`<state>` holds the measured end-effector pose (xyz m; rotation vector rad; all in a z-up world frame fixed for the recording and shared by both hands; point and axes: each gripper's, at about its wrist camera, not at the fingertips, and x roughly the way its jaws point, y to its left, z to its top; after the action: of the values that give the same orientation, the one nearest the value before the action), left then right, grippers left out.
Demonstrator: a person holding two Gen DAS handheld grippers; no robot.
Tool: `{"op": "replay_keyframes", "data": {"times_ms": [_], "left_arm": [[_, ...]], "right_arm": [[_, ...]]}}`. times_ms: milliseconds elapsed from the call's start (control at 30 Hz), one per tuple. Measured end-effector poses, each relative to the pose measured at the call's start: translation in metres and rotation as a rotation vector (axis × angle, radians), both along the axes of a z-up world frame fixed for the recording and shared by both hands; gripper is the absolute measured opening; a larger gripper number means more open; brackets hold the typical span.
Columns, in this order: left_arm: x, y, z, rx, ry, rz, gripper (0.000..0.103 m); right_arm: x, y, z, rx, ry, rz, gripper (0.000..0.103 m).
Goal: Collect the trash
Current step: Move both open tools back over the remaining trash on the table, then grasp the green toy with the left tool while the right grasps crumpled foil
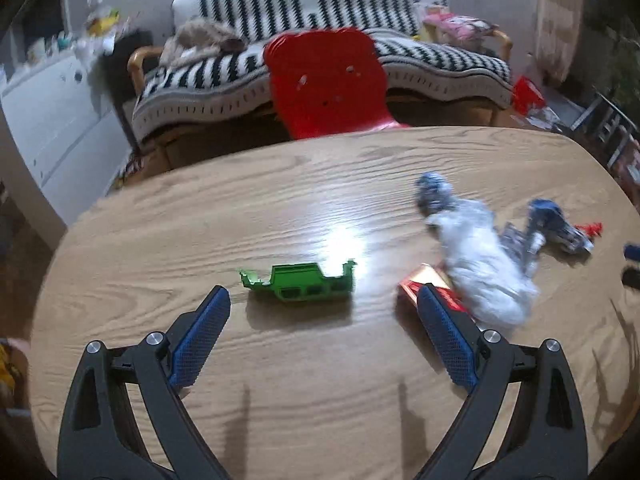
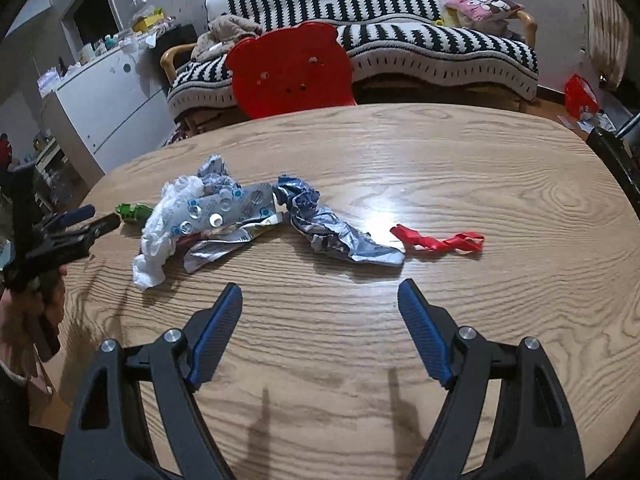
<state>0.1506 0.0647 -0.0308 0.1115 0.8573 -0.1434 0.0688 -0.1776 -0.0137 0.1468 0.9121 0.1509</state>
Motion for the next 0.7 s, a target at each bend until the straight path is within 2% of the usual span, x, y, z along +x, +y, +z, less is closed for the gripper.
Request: {"op": "replay_keyframes", "data": {"times_ms": [333,567,633,700], "left_arm": [[0.042,0.007,-0.038,-0.015,0.099,0.065,0.092],[0.048,0.003,-0.042,-0.038,0.097,0.062,0.091],[0.05,0.004,-0.043,-0.043,0.096,0.067,0.089],[0.05,0.003,-0.043,-0.022,0.082,0.073,0.08]], "right_arm": [[0.029,0.006,-0.018,-0.015,0.029,0.017,0.077],[0.06,0.01,-0.037,-0.068,0.039,0.02,0.077],[0.066,0.013,-0.041,-0.107,0.027,0.021,0.077],[0.072,0.018,-0.044,-0.135,0.025,0.025,0.077]]}}
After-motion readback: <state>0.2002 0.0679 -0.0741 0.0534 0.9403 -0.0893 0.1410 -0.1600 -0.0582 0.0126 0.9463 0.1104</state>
